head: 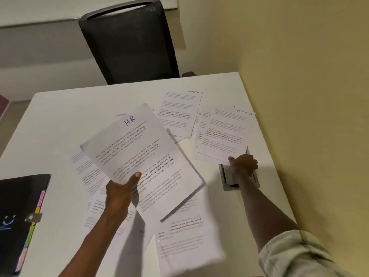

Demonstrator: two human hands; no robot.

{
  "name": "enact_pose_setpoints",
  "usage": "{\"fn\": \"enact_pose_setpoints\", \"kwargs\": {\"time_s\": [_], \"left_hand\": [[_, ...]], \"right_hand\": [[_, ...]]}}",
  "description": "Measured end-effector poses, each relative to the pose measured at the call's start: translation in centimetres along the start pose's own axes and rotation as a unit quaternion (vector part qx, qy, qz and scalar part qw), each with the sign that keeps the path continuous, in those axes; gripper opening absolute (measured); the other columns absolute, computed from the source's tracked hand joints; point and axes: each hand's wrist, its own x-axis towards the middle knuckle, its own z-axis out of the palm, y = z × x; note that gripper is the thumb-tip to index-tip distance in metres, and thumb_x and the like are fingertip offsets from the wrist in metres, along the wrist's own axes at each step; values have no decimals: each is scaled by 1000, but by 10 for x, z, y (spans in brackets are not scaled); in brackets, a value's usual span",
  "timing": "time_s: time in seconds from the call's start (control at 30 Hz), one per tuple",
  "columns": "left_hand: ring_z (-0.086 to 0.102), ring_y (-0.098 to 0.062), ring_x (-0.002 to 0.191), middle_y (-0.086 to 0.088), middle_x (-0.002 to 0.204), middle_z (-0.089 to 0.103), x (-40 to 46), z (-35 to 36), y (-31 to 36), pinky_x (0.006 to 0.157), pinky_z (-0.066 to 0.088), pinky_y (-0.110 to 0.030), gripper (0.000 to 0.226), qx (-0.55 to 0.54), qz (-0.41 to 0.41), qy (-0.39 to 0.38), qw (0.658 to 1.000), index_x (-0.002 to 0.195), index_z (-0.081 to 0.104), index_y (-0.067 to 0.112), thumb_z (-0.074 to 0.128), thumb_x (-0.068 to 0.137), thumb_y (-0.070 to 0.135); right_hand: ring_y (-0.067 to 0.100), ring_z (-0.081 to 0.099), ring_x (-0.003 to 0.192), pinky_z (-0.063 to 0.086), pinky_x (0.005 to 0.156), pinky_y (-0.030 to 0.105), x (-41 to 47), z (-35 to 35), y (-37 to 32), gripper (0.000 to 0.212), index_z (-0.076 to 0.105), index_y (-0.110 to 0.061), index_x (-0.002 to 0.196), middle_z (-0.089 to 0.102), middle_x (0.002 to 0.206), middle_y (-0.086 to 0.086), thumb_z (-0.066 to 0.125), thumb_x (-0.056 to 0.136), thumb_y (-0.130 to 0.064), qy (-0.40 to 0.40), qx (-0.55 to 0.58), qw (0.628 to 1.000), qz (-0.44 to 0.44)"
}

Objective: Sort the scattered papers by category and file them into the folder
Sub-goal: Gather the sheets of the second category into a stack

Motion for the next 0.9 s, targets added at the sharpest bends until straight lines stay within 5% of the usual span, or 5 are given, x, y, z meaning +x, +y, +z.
{"fn": "enact_pose_setpoints", "kwargs": {"time_s": [0.13,0.4,0.57,0.77,0.9], "left_hand": [[66,-44,99,-30,109,67,-3,12,9,76,55,-28,57,18,33,-5,999,126,58,-1,80,82,28],[65,-21,103,1,115,69,-19,20,30,89,53,-42,52,-27,36,22,999,131,57,17,78,83,13],[64,-23,104,6,111,68,-19,23,36,92,50,-42,50,-51,29,31,998,130,57,19,77,84,12],[65,-17,97,7,106,68,-20,33,42,91,50,-40,49,-50,34,27,998,129,58,14,77,84,11],[65,-20,99,6,107,68,-19,36,42,94,50,-42,49,-54,30,26,998,129,58,15,77,84,11]], "right_hand": [[36,57,110,54,80,41,12,1,4,66,47,1,119,59,120,21,84,72,-27,-16,137,988,75],[35,66,95,53,78,34,3,-23,48,26,67,5,106,69,109,19,67,86,-12,4,237,971,21],[24,66,61,56,51,27,-30,-21,95,18,67,7,94,70,90,19,74,79,0,-167,283,944,-8],[26,69,71,61,58,34,-33,-30,103,36,61,-2,96,66,88,9,82,69,-12,-244,47,969,-4],[32,68,86,51,64,29,-29,-49,68,18,60,-5,92,67,89,13,59,86,-22,-31,-72,989,-125]]}}
